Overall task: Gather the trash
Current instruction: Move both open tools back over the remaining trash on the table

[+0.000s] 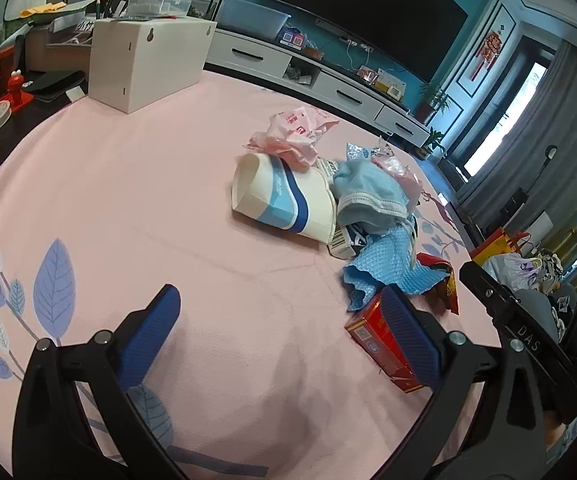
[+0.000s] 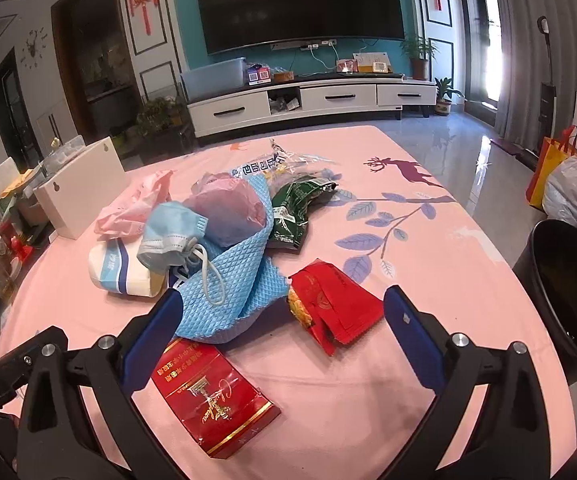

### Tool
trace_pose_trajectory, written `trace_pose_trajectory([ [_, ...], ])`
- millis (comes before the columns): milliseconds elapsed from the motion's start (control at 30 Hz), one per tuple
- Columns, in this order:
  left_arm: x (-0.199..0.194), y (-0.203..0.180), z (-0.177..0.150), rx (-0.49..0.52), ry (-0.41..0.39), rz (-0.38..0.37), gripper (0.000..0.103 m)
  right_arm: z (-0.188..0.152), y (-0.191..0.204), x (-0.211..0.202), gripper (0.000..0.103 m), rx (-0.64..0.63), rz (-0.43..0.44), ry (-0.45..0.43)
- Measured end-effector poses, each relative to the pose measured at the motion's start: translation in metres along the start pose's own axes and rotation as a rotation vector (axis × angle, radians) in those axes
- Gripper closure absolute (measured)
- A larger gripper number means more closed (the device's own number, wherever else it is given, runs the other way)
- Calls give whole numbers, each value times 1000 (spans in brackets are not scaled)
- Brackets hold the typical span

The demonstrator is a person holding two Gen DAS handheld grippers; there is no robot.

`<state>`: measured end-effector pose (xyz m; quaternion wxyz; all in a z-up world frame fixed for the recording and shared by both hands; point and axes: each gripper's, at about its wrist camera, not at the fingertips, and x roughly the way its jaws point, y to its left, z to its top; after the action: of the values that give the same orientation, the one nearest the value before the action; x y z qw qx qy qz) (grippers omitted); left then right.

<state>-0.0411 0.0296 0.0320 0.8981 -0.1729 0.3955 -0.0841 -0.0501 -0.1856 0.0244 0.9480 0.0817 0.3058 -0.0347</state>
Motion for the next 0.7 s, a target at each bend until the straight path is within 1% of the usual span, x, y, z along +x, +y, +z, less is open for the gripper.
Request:
trace_pose_trajectory([
  [133,2,5,2,-36,22,-11,3,1,-5,4,12,23,-4,32],
  [200,-1,6,2,-46,19,-8,3,3,-12,4,14,59,22,58],
  [267,-3,6,3,-37,11,4,3,5,-19,4,15,92,48,74],
  [367,-2,5,3,-34,7,14,3,8,-27,5,19,123,37,79],
  [433,2,2,2,-25,29,-2,3,9,-32,5,22,133,47,91],
  [600,9,-11,-3,31,67,-15,3,14,-43,5,34,146,50,119],
  [667,11,-16,-5,36,89,-42,3,15,-49,6,37,152,61,135],
  [700,12,-19,-6,35,104,-62,3,16,-51,8,41,153,68,150],
])
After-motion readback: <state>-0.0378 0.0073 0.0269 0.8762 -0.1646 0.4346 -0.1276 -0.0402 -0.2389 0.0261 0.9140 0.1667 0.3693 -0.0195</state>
